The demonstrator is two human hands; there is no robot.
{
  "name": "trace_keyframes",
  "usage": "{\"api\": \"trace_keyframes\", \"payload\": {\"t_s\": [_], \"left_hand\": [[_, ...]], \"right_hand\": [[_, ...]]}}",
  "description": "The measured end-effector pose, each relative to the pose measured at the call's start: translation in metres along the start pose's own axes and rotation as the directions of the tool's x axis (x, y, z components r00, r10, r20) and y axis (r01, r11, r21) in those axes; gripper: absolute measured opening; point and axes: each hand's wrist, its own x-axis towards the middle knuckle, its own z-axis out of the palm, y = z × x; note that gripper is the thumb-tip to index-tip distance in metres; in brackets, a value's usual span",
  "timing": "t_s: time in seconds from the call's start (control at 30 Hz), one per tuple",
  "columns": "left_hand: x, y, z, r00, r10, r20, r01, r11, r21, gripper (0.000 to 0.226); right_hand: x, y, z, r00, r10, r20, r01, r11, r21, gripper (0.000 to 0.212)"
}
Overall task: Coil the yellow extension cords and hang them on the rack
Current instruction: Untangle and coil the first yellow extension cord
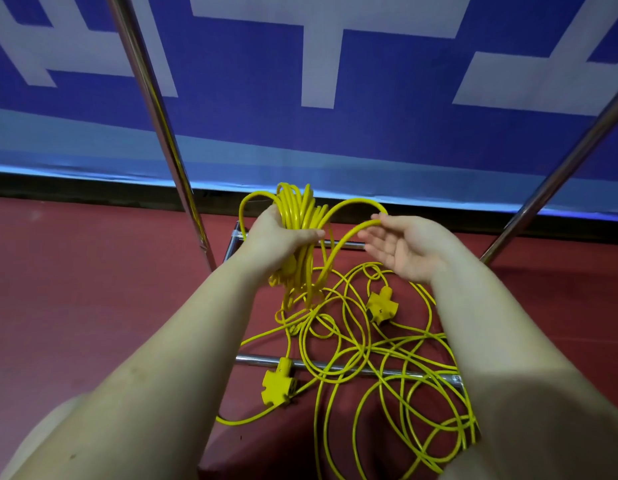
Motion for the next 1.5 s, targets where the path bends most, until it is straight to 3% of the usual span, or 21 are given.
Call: {"api": "trace_keyframes", "payload": {"t_s": [0.23, 0.4, 0.5, 0.57, 0.6, 0.63, 0.67, 0.7, 0.73, 0.77, 0.83, 0.9, 1.0, 1.07, 1.13, 1.3, 1.5], "left_hand": [[-0.010, 0.010, 0.010, 0.980, 0.020, 0.196, 0.016, 0.984, -0.179, 0.031], [-0.016, 0.015, 0.018, 0.978, 0.046, 0.205, 0.001, 0.974, -0.226, 0.026], [-0.018, 0.018, 0.019, 0.987, 0.060, 0.151, -0.023, 0.972, -0.235, 0.020], [-0.018, 0.020, 0.019, 0.995, 0.045, 0.090, -0.017, 0.959, -0.282, 0.018], [-0.017, 0.020, 0.019, 0.997, 0.035, 0.062, -0.014, 0.952, -0.305, 0.016], [-0.017, 0.021, 0.019, 0.999, 0.022, 0.040, -0.008, 0.946, -0.323, 0.015], [-0.016, 0.021, 0.018, 1.000, 0.005, 0.023, 0.003, 0.941, -0.339, 0.013], [-0.015, 0.021, 0.017, 1.000, -0.011, 0.009, 0.013, 0.935, -0.355, 0.011], [-0.014, 0.020, 0.016, 1.000, -0.026, -0.007, 0.022, 0.930, -0.366, 0.010], [-0.013, 0.020, 0.015, 0.999, -0.038, -0.025, 0.026, 0.928, -0.372, 0.011], [-0.010, 0.019, 0.012, 0.997, -0.059, -0.056, 0.033, 0.922, -0.386, 0.013], [-0.008, 0.019, 0.010, 0.994, -0.076, -0.085, 0.035, 0.915, -0.402, 0.014], [-0.006, 0.020, 0.009, 0.986, -0.090, -0.140, 0.021, 0.903, -0.430, 0.018], [-0.006, 0.019, 0.008, 0.985, -0.091, -0.147, 0.018, 0.899, -0.437, 0.014], [-0.007, 0.018, 0.008, 0.989, -0.079, -0.123, 0.020, 0.908, -0.418, 0.009], [-0.012, 0.019, 0.014, 0.996, -0.045, -0.075, 0.013, 0.922, -0.386, 0.009], [-0.010, 0.017, 0.017, 0.990, -0.026, -0.137, -0.016, 0.954, -0.298, 0.018]], "right_hand": [[0.000, 0.000, 0.002, 0.999, 0.040, -0.029, -0.026, 0.930, 0.366, 0.016], [-0.002, 0.005, 0.009, 0.999, 0.048, 0.006, -0.045, 0.875, 0.483, 0.019], [-0.003, 0.003, 0.013, 0.999, -0.048, 0.017, 0.033, 0.871, 0.491, 0.022], [-0.001, 0.002, 0.013, 0.987, -0.149, 0.058, 0.116, 0.919, 0.377, 0.030], [0.000, 0.004, 0.014, 0.980, -0.182, 0.077, 0.162, 0.962, 0.222, 0.031], [0.001, 0.008, 0.014, 0.973, -0.213, 0.088, 0.218, 0.975, -0.040, 0.030], [0.001, 0.014, 0.014, 0.961, -0.256, 0.106, 0.276, 0.888, -0.368, 0.026], [0.000, 0.019, 0.014, 0.944, -0.298, 0.141, 0.317, 0.703, -0.637, 0.024], [0.001, 0.025, 0.014, 0.927, -0.309, 0.213, 0.353, 0.520, -0.778, 0.026], [0.001, 0.029, 0.014, 0.918, -0.280, 0.281, 0.380, 0.419, -0.825, 0.027], [0.000, 0.033, 0.015, 0.917, -0.213, 0.338, 0.398, 0.418, -0.817, 0.017], [0.001, 0.033, 0.016, 0.906, -0.244, 0.345, 0.420, 0.422, -0.803, 0.003], [0.001, 0.033, 0.020, 0.852, -0.394, 0.346, 0.486, 0.344, -0.804, 0.018], [-0.001, 0.033, 0.023, 0.826, -0.441, 0.352, 0.537, 0.426, -0.728, 0.016], [-0.001, 0.033, 0.024, 0.834, -0.429, 0.347, 0.545, 0.541, -0.641, 0.008], [0.004, 0.037, 0.025, 0.883, -0.361, 0.299, 0.468, 0.667, -0.579, 0.004], [-0.001, 0.034, 0.023, 0.904, -0.250, 0.345, 0.426, 0.585, -0.690, 0.026]]}}
